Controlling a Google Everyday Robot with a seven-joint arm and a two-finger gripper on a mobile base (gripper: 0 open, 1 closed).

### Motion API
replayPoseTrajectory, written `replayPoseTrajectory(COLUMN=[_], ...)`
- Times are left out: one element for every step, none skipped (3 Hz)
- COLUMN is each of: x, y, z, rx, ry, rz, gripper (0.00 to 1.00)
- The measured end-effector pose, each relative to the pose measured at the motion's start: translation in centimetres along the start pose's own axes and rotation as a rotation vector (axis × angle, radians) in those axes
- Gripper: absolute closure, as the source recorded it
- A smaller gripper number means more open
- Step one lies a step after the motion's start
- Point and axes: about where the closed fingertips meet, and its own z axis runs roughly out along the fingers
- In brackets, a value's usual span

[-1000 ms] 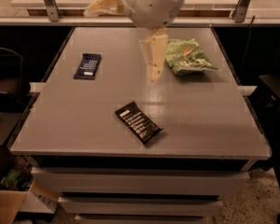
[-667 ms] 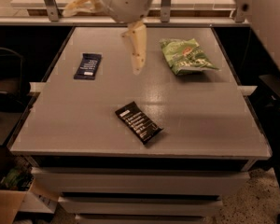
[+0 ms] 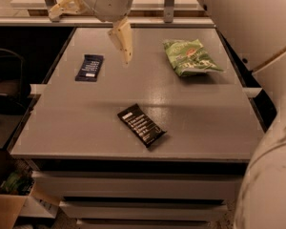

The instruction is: Pick rxbar blueberry

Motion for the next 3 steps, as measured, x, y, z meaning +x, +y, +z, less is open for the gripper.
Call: replayPoseTrajectory(x=[1.5, 4.5, 6.9], y=[-0.5, -0.1, 0.1], z=[1.9, 5.0, 7.7], rx=[-0.03, -0.09, -0.143], ry=[0.028, 0.057, 0.081], rz=[-0.069, -0.142, -0.207], gripper=[0.0, 0.0, 0.0])
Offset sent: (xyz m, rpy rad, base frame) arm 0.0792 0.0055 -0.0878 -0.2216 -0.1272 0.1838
